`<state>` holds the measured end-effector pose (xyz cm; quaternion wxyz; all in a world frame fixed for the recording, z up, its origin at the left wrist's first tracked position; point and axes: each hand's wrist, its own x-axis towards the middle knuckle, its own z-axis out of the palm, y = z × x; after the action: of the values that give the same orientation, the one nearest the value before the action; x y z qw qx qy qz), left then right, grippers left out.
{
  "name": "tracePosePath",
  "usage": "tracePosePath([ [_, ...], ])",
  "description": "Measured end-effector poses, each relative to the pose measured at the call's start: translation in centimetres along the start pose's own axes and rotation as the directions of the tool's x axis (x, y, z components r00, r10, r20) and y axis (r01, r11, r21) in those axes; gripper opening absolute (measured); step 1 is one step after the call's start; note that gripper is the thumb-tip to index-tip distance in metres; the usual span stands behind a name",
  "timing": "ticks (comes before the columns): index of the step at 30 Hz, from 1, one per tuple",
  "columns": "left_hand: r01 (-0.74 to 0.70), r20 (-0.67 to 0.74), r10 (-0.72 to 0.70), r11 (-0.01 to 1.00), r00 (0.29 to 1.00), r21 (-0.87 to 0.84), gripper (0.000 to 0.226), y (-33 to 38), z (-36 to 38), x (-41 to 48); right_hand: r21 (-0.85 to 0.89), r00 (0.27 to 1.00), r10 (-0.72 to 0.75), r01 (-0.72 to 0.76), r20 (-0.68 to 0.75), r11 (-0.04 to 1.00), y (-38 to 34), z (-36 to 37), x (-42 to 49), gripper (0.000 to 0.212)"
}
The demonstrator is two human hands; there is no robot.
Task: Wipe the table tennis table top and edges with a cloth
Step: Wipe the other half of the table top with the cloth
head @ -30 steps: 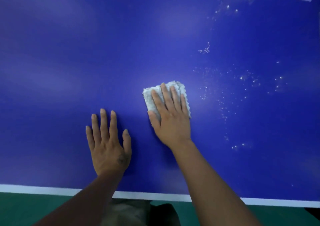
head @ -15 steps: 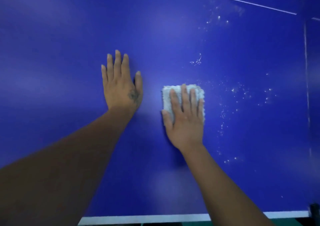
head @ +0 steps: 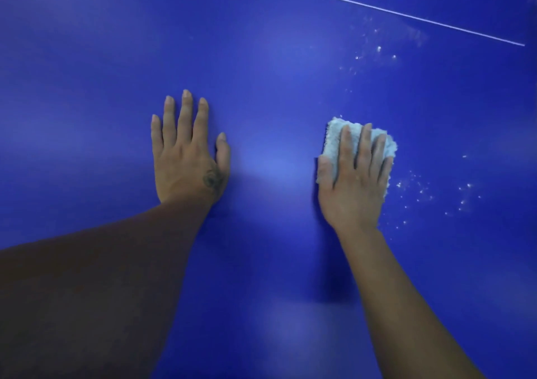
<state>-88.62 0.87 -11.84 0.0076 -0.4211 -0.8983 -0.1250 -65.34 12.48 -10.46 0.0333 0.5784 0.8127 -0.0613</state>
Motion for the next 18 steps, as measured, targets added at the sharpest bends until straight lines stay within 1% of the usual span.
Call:
tracePosePath([
  [2,-0.006,-0.037,0.006,1.000,0.999,-0.012,0.063,-0.1,0.2,0.0,-0.029,0.995,-0.096,0.095,-0.038,0.995,-2.7,0.4,-0.2,0.069],
  [5,-0.014,-0.069,0.012,0.999,0.998,-0.031,0.062,-0.2,0.3,0.0,0.015,0.961,-0.265,0.267,-0.083,0.964,-7.6,1.1,1.0,0.068],
  [6,-0.014,-0.075,0.011,0.999,0.997,-0.039,0.061,-0.2,0.3,-0.1,0.031,0.950,-0.298,0.302,-0.096,0.953,-8.8,1.2,1.8,0.068],
  [8,-0.017,-0.083,0.012,0.998,0.996,-0.053,0.060,-0.1,0.4,-0.1,0.050,0.944,-0.313,0.320,-0.104,0.946,-9.6,1.3,3.7,0.068],
  [10,-0.017,-0.086,0.012,0.998,0.996,-0.061,0.060,-0.1,0.4,0.0,0.050,0.959,-0.270,0.275,-0.090,0.960,-8.1,1.1,5.8,0.066],
  [13,-0.018,-0.057,0.015,0.998,0.998,-0.062,0.060,-0.1,0.3,0.1,0.042,0.991,-0.124,0.126,-0.049,0.991,-3.3,0.4,7.7,0.063],
  [15,-0.010,-0.039,0.008,0.998,0.999,-0.060,0.061,0.0,0.1,0.1,0.049,0.999,-0.041,0.042,-0.016,0.998,-0.5,-0.2,7.9,0.063],
  [18,-0.004,-0.016,0.003,0.997,1.000,-0.075,0.062,0.0,0.0,0.2,0.015,1.000,-0.001,0.001,0.005,1.000,-0.2,-0.4,7.6,0.064],
])
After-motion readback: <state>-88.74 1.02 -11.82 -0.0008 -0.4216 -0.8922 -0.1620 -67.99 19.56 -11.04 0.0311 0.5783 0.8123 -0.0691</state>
